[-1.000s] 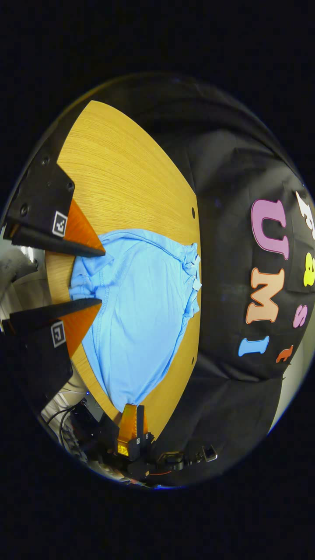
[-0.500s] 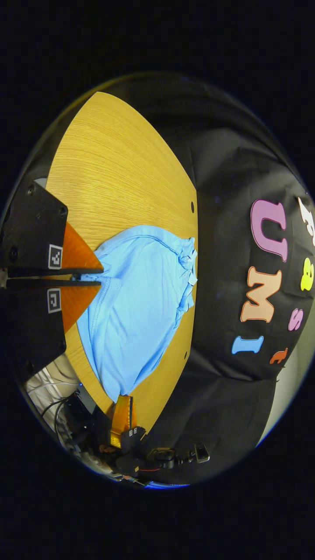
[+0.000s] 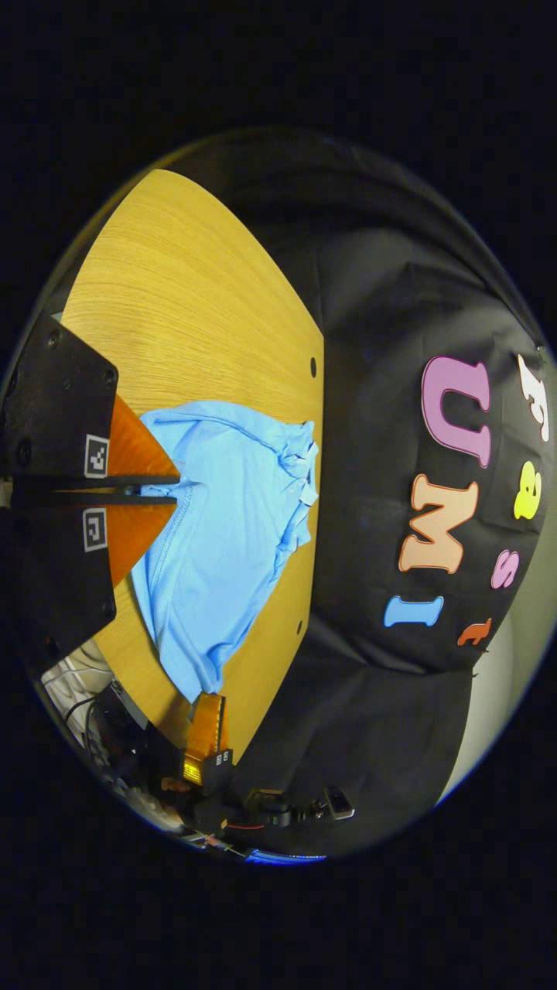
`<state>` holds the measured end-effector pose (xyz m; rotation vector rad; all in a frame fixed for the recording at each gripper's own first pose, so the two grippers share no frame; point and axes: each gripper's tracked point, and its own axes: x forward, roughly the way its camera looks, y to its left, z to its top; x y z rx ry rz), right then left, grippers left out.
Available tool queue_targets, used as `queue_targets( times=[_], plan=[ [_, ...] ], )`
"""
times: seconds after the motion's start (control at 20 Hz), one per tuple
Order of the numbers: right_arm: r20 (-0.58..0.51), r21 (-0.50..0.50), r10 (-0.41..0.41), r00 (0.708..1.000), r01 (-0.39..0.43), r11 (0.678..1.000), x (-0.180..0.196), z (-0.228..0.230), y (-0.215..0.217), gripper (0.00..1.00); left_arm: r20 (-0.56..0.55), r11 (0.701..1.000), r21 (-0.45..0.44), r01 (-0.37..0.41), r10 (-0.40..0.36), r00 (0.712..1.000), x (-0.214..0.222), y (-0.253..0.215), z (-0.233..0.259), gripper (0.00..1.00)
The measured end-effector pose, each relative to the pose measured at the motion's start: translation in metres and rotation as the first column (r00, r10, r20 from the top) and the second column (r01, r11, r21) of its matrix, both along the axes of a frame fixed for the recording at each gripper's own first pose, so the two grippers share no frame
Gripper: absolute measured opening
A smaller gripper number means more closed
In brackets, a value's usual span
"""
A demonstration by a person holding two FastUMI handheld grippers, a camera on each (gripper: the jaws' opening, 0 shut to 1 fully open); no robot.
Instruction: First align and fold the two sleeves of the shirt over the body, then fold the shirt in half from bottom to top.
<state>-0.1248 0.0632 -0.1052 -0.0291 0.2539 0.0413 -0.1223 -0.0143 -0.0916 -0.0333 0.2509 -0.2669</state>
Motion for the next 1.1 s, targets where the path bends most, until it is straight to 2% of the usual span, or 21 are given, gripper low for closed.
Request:
queue_targets(
  times=[0.3,0.55,0.85,1.1],
  plan=[
    [0.046,-0.060,-0.018,0.999,0.020,0.998,0.042,0.031,-0.014,0.04,0.073,0.999,-0.049,-0.012,0.016,0.997,0.046,0.001,0.039,0.00],
    [0.030,-0.052,-0.031,0.999,0.033,0.998,0.087,0.053,-0.026,0.04,0.096,0.998,-0.066,-0.012,0.018,0.995,0.095,0.001,0.066,0.00],
    [0.036,-0.052,-0.069,0.997,0.071,0.996,0.155,0.081,-0.044,0.04,0.102,0.999,-0.049,-0.024,0.029,0.994,0.165,0.001,0.093,0.00],
    [0.016,-0.069,-0.126,0.992,0.127,0.990,0.222,0.093,-0.060,0.04,0.094,0.995,-0.069,-0.073,0.079,0.992,0.229,0.005,0.105,0.00]
  ],
)
